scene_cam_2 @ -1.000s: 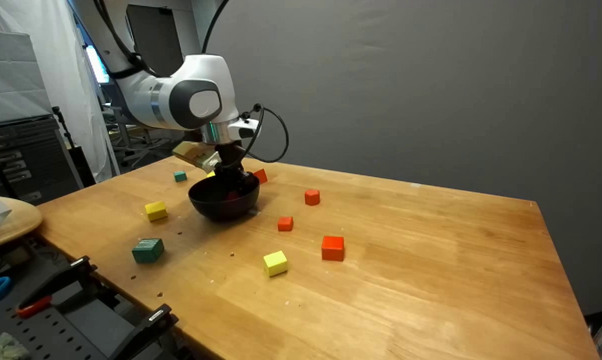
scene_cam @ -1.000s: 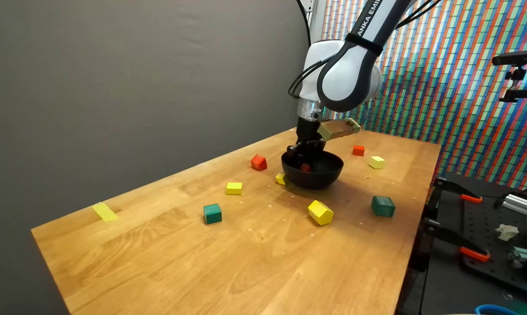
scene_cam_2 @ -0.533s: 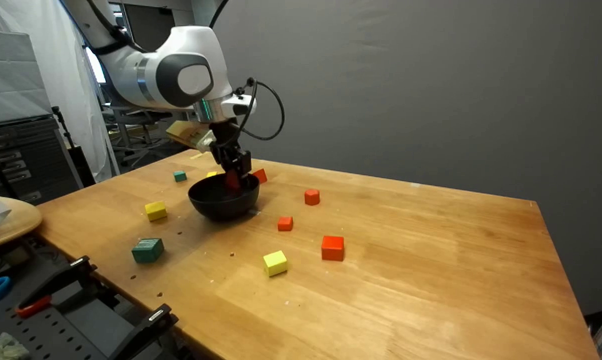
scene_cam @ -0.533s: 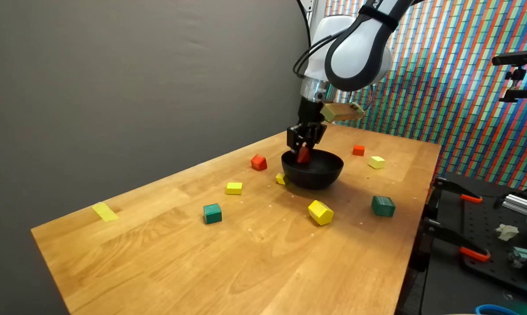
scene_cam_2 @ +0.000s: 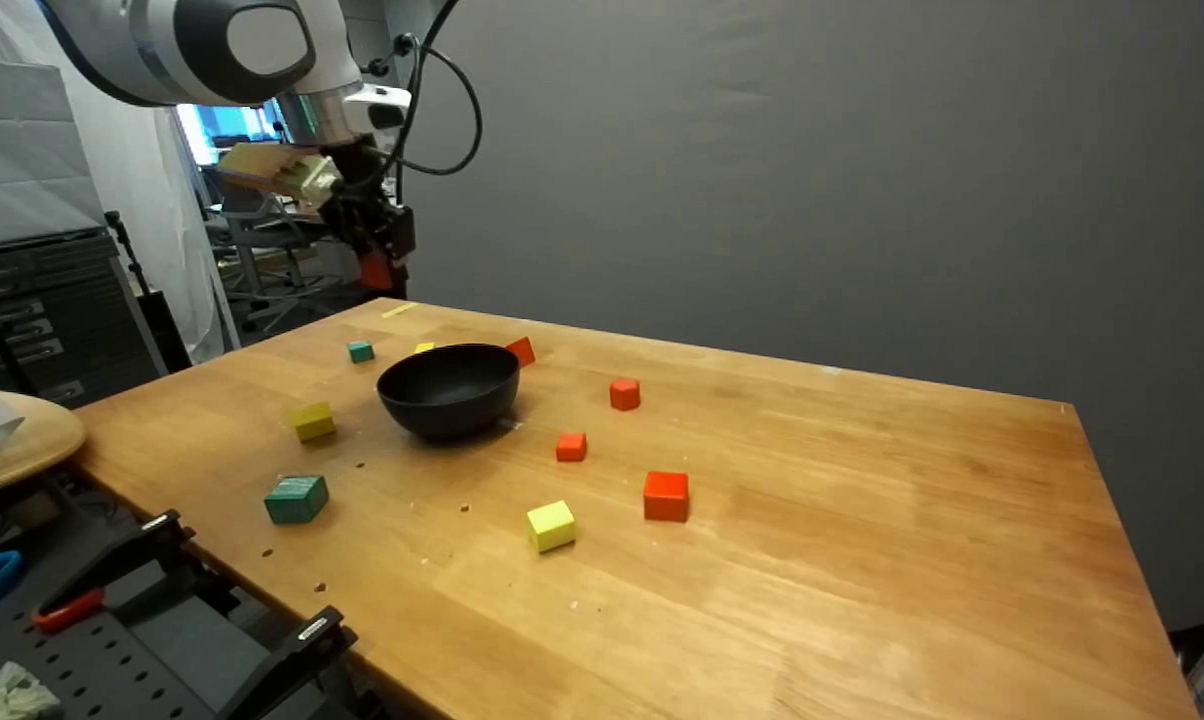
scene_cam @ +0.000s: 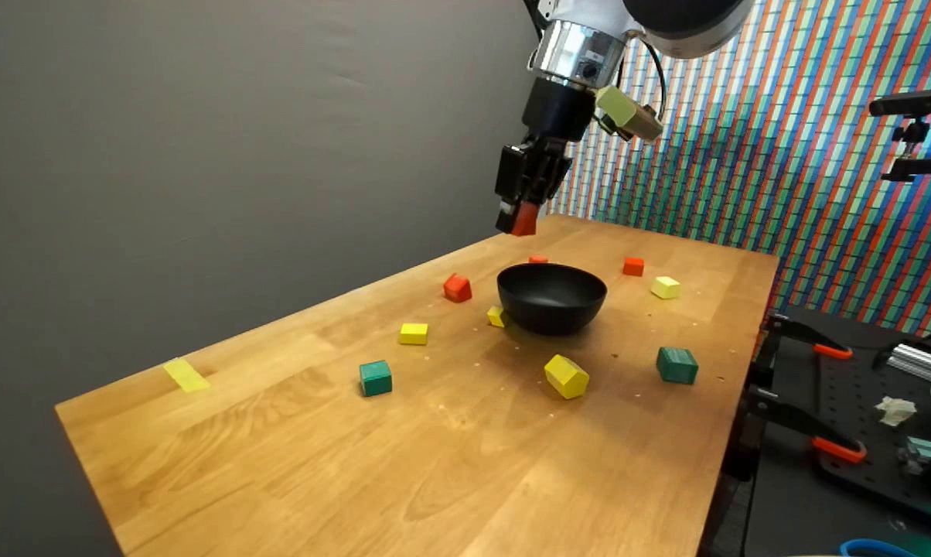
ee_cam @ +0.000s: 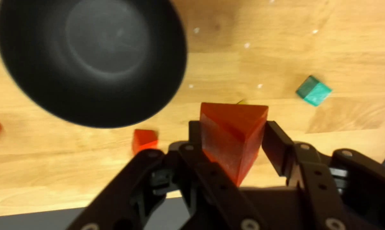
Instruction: Remove the objects from the bowl and place them on the table one by one
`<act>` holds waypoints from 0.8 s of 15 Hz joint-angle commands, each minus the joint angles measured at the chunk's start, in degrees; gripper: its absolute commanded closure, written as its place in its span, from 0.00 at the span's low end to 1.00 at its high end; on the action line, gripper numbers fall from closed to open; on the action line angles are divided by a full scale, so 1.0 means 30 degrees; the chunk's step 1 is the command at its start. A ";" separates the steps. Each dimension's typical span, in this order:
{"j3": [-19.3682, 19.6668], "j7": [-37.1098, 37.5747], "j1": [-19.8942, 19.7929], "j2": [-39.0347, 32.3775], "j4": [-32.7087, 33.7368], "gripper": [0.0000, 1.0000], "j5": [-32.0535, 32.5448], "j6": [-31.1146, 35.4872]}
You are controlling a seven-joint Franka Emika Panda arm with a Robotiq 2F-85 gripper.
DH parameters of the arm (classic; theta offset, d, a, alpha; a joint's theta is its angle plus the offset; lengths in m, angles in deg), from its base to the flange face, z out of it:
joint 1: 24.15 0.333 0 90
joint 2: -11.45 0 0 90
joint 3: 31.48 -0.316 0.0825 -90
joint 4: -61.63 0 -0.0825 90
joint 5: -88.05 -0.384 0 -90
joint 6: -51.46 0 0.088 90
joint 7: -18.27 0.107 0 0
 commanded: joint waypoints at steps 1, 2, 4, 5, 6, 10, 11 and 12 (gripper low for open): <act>-0.1396 -0.0875 0.0804 -0.1139 0.0364 0.73 -0.0770 -0.0458; -0.1495 -0.0238 0.1042 -0.1569 0.0332 0.73 0.0165 -0.0340; -0.1203 0.1324 0.1701 -0.2688 0.0332 0.73 0.2332 0.0100; -0.0766 0.2425 0.2139 -0.3363 0.0410 0.73 0.3567 0.0304; -0.0429 0.3307 0.2512 -0.3974 0.0580 0.73 0.4359 0.0320; 0.1608 0.6661 0.4656 -0.6344 0.1306 0.23 0.6808 0.1673; 0.2060 0.7090 0.5191 -0.6743 0.1547 0.15 0.6945 0.1861; 0.2500 0.7437 0.5723 -0.7023 0.1774 0.09 0.6974 0.2021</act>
